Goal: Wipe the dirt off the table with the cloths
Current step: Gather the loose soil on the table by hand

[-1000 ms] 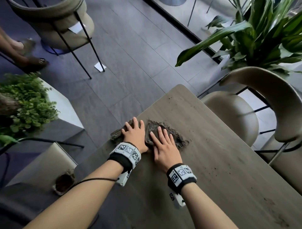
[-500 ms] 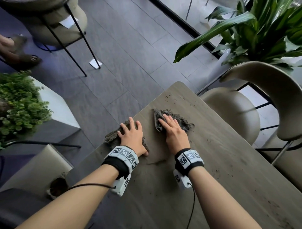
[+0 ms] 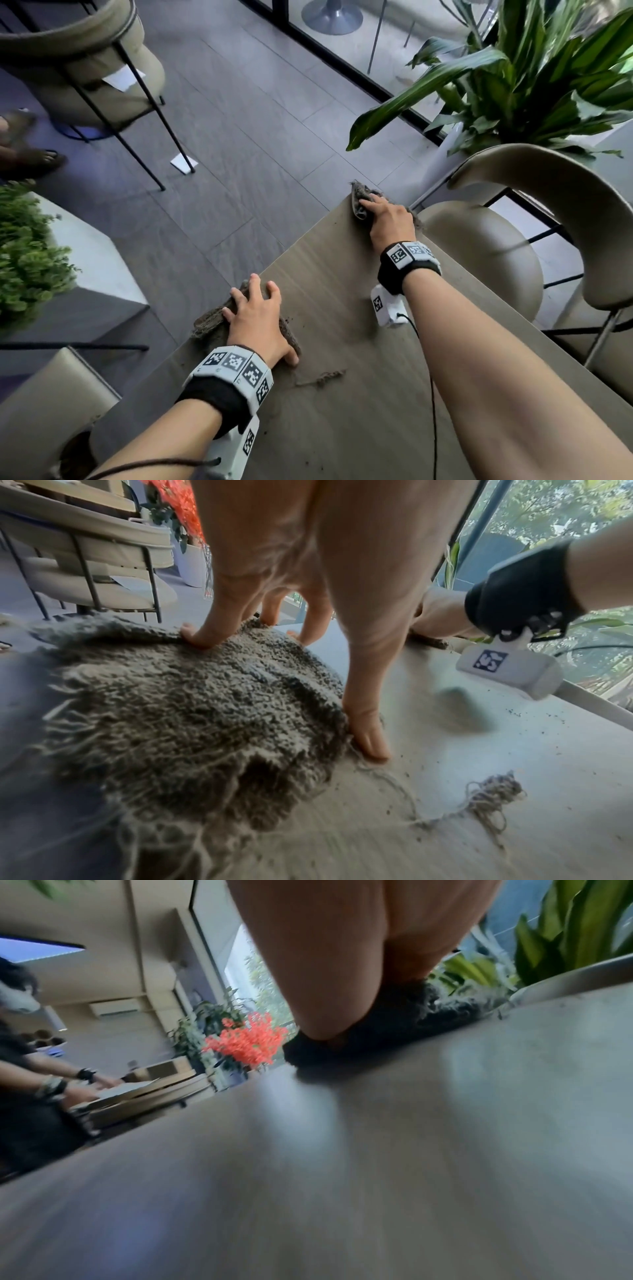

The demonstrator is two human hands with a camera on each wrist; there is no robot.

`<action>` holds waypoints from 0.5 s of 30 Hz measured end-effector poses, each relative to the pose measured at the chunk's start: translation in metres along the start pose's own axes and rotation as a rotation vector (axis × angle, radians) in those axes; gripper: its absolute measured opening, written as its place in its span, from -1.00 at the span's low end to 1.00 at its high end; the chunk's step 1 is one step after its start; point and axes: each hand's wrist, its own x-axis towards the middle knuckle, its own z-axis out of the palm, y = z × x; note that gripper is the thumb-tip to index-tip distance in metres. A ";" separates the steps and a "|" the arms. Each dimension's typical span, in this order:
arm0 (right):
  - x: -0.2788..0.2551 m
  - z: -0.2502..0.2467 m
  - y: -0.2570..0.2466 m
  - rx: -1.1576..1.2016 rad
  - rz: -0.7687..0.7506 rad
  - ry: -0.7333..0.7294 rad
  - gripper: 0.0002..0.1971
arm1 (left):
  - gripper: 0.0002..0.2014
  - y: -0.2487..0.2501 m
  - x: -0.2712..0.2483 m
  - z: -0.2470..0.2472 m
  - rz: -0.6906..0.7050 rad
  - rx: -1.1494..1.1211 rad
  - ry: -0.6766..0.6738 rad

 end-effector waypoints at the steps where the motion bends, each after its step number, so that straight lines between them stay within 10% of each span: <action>1: 0.007 -0.005 0.002 0.001 0.030 0.003 -0.38 | 0.40 0.000 0.000 0.001 0.000 0.000 0.003; 7: 0.017 -0.016 0.011 0.321 0.229 0.082 -0.53 | 0.41 0.001 0.000 -0.001 0.003 -0.013 0.007; 11: -0.039 -0.012 -0.032 0.365 -0.096 0.220 -0.41 | 0.43 0.003 -0.001 -0.004 -0.006 -0.041 -0.009; 15: -0.116 0.024 -0.085 0.329 -0.305 -0.044 -0.30 | 0.32 0.003 -0.005 -0.008 -0.013 -0.061 -0.028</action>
